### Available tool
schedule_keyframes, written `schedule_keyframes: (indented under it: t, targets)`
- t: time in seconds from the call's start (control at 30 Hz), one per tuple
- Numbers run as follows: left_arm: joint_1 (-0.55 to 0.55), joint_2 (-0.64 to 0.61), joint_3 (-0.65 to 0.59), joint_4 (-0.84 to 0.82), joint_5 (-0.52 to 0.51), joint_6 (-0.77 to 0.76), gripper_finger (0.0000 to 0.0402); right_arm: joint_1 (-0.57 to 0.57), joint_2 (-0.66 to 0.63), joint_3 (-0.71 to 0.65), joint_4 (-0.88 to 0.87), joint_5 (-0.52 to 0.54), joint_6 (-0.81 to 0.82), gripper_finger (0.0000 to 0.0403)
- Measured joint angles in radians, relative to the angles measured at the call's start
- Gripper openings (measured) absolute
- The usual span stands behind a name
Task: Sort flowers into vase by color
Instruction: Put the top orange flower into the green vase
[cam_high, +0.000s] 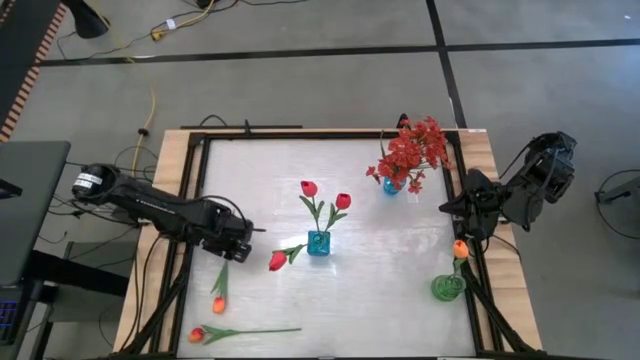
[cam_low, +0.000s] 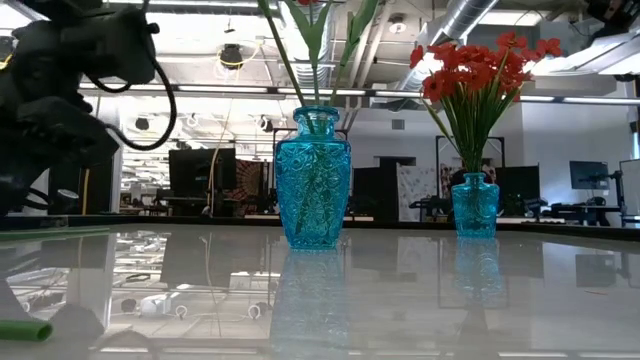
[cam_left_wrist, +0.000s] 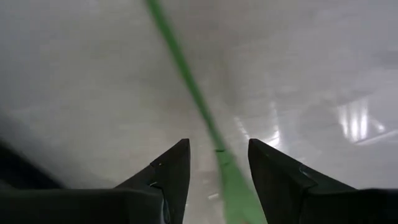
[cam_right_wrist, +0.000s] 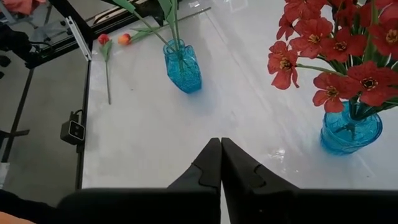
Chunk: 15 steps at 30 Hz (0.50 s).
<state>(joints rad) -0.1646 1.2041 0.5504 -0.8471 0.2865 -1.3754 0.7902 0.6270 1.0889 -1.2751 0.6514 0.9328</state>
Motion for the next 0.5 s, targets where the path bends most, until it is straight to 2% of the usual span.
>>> schedule_keyframes:
  t: [0.2, 0.4, 0.5]
  targets:
    - [-0.059, 0.008, -0.050, 0.129, -0.004, -0.105, 0.0151, 0.000, 0.000, 0.000, -0.007, 0.000, 0.000, 0.0029]
    - [-0.108, 0.015, -0.073, 0.135, -0.027, -0.147, 0.0149, 0.000, 0.000, 0.000, -0.008, -0.001, 0.000, 0.0033]
    - [-0.124, 0.020, -0.072, 0.134, -0.039, -0.149, 0.0132, 0.000, 0.000, 0.000, -0.008, -0.003, 0.001, 0.0031]
